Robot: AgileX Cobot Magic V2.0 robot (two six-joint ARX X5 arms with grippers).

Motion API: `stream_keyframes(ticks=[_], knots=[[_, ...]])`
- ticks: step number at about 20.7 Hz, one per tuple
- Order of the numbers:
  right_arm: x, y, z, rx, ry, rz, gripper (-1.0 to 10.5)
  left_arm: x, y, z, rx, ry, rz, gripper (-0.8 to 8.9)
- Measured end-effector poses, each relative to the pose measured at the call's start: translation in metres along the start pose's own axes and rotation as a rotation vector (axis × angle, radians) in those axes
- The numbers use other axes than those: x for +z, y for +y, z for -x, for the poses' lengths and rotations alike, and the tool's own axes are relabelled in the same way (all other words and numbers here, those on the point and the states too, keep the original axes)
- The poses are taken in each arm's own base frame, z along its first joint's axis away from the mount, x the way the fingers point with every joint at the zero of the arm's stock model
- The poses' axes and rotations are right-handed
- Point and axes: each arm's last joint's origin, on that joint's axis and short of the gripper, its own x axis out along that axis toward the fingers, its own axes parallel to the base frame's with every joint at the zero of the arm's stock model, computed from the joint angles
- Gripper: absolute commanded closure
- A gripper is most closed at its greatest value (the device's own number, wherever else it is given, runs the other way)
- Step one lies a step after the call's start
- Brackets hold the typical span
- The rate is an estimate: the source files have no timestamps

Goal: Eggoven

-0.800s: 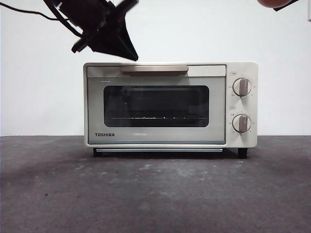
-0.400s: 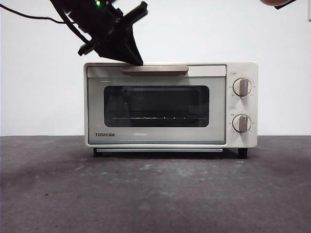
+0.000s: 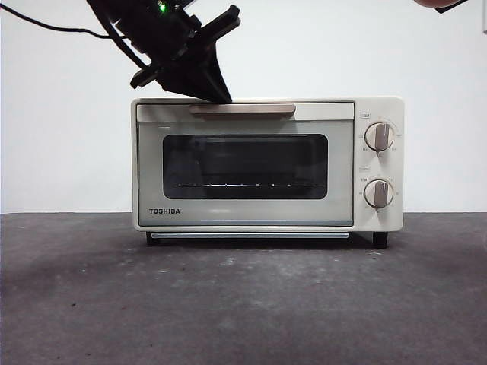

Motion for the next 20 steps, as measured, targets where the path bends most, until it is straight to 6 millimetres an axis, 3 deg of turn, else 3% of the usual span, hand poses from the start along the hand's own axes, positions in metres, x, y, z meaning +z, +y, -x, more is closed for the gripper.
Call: stream_keyframes(ticks=[7,20], knots=[[0.0,0.0,0.0,0.0,0.0,0.009,9.4,-0.01,-0.036,-0.004,-0.088,0.1,-0.052,8.06],[0.001,0.0,0.0,0.001,-0.009,0.011,9.4,-0.055,-0.1,-0.007,-0.205,0.398,-0.132,8.06]])
